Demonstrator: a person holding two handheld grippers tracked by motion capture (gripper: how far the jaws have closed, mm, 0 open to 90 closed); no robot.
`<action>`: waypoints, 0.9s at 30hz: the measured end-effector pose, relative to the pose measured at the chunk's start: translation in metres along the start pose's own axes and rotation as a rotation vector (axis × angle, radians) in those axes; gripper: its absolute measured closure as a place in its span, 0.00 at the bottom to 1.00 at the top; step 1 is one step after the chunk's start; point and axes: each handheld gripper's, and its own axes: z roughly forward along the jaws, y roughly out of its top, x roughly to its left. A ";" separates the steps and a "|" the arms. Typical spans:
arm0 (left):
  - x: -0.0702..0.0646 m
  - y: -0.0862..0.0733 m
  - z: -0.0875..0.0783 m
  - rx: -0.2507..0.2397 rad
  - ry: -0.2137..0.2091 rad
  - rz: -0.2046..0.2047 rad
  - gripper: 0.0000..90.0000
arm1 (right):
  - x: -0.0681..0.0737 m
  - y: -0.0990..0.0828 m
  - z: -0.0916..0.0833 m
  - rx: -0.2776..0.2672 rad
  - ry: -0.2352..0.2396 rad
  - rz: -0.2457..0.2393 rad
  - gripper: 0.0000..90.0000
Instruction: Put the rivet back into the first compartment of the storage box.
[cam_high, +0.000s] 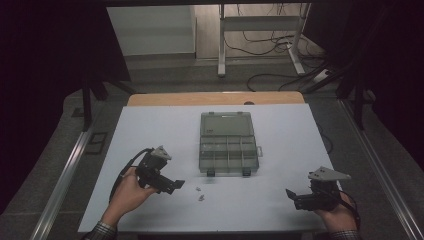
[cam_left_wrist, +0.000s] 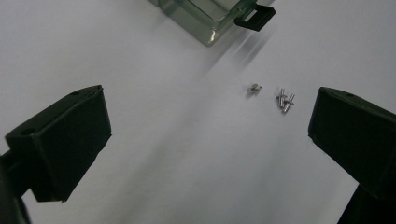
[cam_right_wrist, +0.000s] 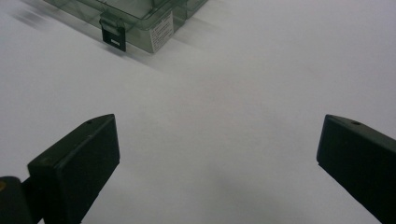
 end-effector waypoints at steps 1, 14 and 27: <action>-0.002 0.001 0.003 0.007 -0.002 0.005 0.00 | 0.000 0.000 0.000 0.002 -0.001 -0.002 0.00; -0.020 0.019 0.047 0.099 -0.067 0.049 0.03 | 0.000 0.000 0.001 0.009 0.004 -0.009 0.00; -0.027 0.021 0.069 0.162 -0.078 0.130 0.56 | 0.002 0.000 0.003 0.026 0.009 -0.022 0.00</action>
